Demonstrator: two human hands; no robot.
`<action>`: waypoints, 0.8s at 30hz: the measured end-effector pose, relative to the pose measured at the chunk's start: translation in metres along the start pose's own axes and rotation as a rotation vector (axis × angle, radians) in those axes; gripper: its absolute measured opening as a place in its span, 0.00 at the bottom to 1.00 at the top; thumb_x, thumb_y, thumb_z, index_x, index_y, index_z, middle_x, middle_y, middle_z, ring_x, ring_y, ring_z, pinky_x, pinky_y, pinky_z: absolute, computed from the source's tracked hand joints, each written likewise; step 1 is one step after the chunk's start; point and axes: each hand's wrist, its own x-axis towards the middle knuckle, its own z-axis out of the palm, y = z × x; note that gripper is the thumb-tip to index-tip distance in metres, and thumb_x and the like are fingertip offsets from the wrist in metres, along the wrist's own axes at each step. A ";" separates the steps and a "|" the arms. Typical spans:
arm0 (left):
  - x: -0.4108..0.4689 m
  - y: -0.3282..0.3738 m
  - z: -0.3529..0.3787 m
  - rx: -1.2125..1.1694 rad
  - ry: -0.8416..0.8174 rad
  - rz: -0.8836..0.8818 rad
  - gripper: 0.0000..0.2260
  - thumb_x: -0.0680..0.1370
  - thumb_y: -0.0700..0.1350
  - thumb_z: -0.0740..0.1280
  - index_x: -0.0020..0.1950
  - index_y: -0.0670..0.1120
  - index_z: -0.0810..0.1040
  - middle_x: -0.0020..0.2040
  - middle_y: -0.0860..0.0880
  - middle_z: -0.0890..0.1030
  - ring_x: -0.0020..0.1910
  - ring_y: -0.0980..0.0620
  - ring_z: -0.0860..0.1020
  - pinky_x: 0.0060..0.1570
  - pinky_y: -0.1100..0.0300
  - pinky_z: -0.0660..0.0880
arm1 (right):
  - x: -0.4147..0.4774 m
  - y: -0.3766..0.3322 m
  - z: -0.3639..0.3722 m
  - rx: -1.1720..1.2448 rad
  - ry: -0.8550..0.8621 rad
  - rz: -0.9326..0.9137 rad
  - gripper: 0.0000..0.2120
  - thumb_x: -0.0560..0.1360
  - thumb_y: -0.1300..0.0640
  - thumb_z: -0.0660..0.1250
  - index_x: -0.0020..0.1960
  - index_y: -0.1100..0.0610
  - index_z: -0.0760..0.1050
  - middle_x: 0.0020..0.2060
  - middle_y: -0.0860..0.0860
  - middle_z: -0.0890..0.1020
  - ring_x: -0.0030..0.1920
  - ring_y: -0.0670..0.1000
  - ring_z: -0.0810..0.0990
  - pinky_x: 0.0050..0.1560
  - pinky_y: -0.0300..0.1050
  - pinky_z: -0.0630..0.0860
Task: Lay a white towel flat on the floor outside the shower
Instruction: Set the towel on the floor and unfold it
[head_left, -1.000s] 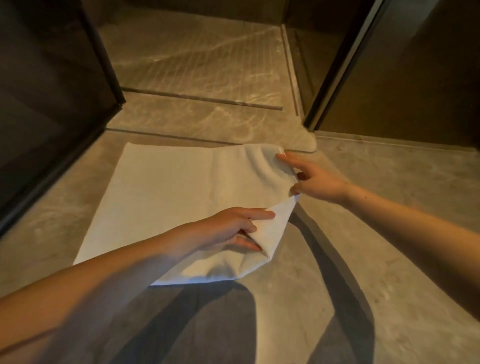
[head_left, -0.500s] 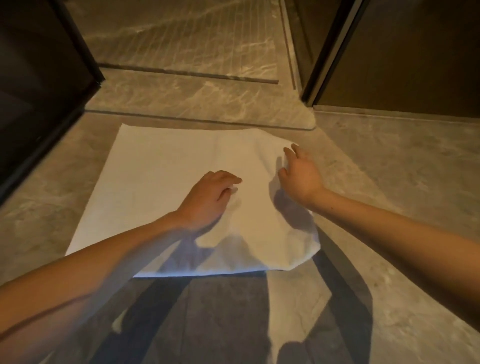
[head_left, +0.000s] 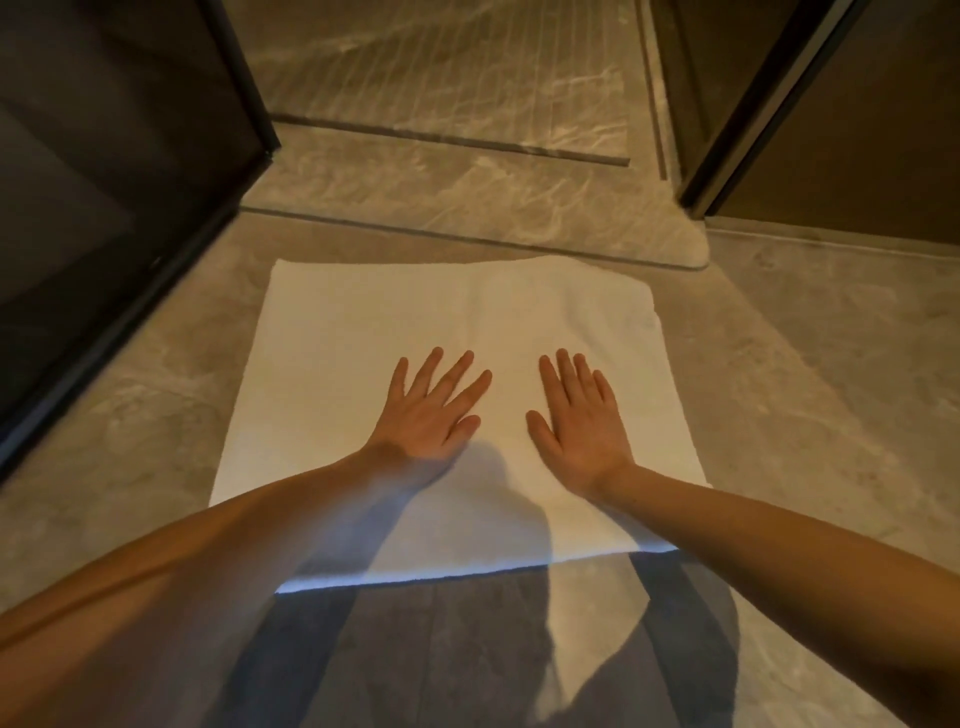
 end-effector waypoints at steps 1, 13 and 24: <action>-0.011 0.005 0.002 -0.016 -0.007 -0.033 0.28 0.78 0.61 0.37 0.79 0.59 0.43 0.81 0.53 0.44 0.78 0.45 0.39 0.73 0.40 0.36 | 0.006 0.003 -0.003 -0.009 -0.016 -0.062 0.33 0.80 0.39 0.43 0.80 0.53 0.42 0.80 0.54 0.45 0.79 0.55 0.41 0.77 0.50 0.39; -0.089 -0.001 -0.033 0.007 -0.031 -0.003 0.29 0.79 0.62 0.45 0.79 0.54 0.56 0.80 0.44 0.56 0.77 0.38 0.57 0.71 0.40 0.57 | 0.060 -0.032 -0.040 -0.388 -0.059 -0.523 0.34 0.80 0.42 0.49 0.80 0.54 0.44 0.80 0.56 0.49 0.79 0.57 0.47 0.76 0.55 0.45; -0.110 -0.119 -0.006 -0.013 0.002 0.133 0.24 0.83 0.59 0.47 0.79 0.60 0.48 0.81 0.56 0.46 0.79 0.48 0.42 0.75 0.51 0.40 | 0.001 -0.105 0.018 -0.069 -0.053 -0.093 0.35 0.78 0.35 0.37 0.80 0.51 0.36 0.79 0.59 0.40 0.78 0.60 0.37 0.76 0.57 0.38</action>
